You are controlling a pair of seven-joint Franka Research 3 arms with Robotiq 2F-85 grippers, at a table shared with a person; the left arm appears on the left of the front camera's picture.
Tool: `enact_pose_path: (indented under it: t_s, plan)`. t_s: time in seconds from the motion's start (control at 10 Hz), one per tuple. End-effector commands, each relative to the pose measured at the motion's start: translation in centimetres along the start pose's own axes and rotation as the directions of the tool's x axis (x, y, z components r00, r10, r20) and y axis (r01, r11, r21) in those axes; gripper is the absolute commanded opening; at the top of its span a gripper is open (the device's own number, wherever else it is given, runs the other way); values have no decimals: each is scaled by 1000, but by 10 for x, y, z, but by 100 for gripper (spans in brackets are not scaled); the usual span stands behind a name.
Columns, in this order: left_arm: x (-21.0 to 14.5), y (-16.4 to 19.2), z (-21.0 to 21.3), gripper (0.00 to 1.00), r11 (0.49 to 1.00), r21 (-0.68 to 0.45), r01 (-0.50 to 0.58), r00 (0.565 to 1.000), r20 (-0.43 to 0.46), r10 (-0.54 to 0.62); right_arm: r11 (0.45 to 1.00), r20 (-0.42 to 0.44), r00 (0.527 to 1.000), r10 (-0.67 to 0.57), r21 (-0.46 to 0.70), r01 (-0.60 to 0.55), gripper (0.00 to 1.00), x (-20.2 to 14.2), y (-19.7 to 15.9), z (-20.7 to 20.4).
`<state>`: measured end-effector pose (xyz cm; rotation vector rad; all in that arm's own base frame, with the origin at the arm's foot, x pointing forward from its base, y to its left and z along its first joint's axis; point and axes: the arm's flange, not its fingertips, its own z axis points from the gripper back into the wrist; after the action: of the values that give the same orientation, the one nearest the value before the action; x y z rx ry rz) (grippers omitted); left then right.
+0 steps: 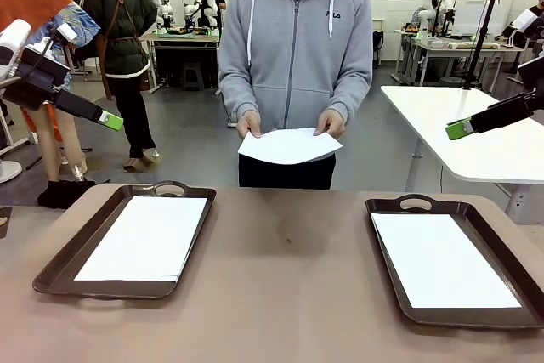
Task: Sort the A4 documents.
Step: Receive the A4 Paper.
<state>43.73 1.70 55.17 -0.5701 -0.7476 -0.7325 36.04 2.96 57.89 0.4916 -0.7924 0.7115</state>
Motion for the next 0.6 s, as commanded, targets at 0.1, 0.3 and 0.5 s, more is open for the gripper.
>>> enact_pose_path:
  t_s: [0.1, 0.3, 0.5]
  plan:
    - [0, -1, 1, 100, 1000, -2, 13, 1000, 4, -13, 1000, 3, 1000, 0, 11, 0, 100, -1, -1, -2]
    - [0, -1, 1, 100, 1000, -2, 13, 1000, 4, -13, 1000, 3, 1000, 0, 11, 0, 100, -1, -1, -2]
    - [0, -1, 1, 100, 1000, -2, 13, 1000, 4, -13, 1000, 3, 1000, 0, 11, 0, 100, -1, -1, -2]
